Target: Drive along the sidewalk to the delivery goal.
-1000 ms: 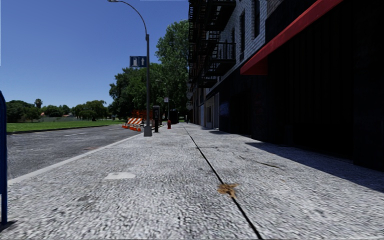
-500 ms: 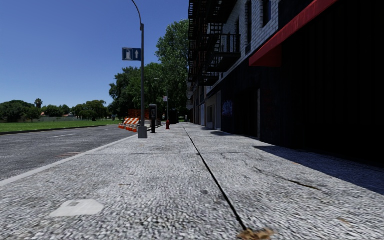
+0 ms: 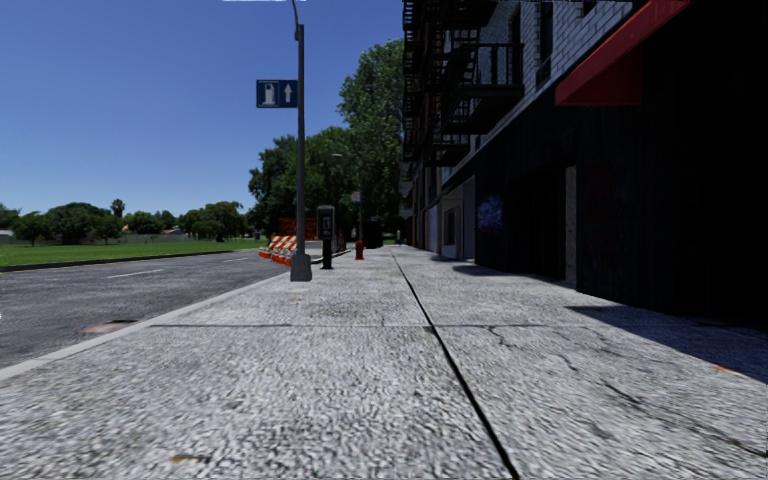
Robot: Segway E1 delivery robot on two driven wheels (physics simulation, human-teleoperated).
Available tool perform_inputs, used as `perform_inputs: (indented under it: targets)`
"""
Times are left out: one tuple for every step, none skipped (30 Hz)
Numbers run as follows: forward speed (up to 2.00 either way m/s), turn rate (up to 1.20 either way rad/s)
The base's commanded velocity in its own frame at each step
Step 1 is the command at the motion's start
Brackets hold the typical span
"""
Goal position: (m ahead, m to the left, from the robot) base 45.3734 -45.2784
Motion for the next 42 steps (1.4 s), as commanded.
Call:
perform_inputs:
  targets:
    - [2.00, 0.00]
    - [2.00, 0.00]
    - [2.00, 0.00]
    - [2.00, 0.00]
    - [2.00, 0.00]
    - [2.00, 0.00]
    - [2.00, 0.00]
    - [2.00, 0.00]
    - [2.00, 0.00]
    - [2.00, 0.00]
    - [2.00, 0.00]
    - [2.00, 0.00]
    - [2.00, 0.00]
    - [2.00, 0.00]
    - [2.00, 0.00]
    - [2.00, 0.00]
    - [2.00, 0.00]
    - [2.00, 0.00]
    - [2.00, 0.00]
    - [2.00, 0.00]
    - [2.00, 0.00]
    - [2.00, -0.05]
    - [2.00, -0.10]
    - [2.00, -0.12]
    - [2.00, -0.12]
    - [2.00, -0.15]
    - [2.00, -0.19]
    - [2.00, -0.25]
    - [2.00, -0.25]
    - [2.00, -0.28]
    - [2.00, -0.29]
    - [2.00, -0.29]
    - [2.00, -0.29]
    - [2.00, -0.29]
    - [2.00, -0.29]
    - [2.00, -0.29]
    - [2.00, -0.29]
    - [2.00, -0.29]
    - [2.00, -0.29]
    - [2.00, -0.29]
    - [2.00, -0.25]
    - [2.00, -0.09]
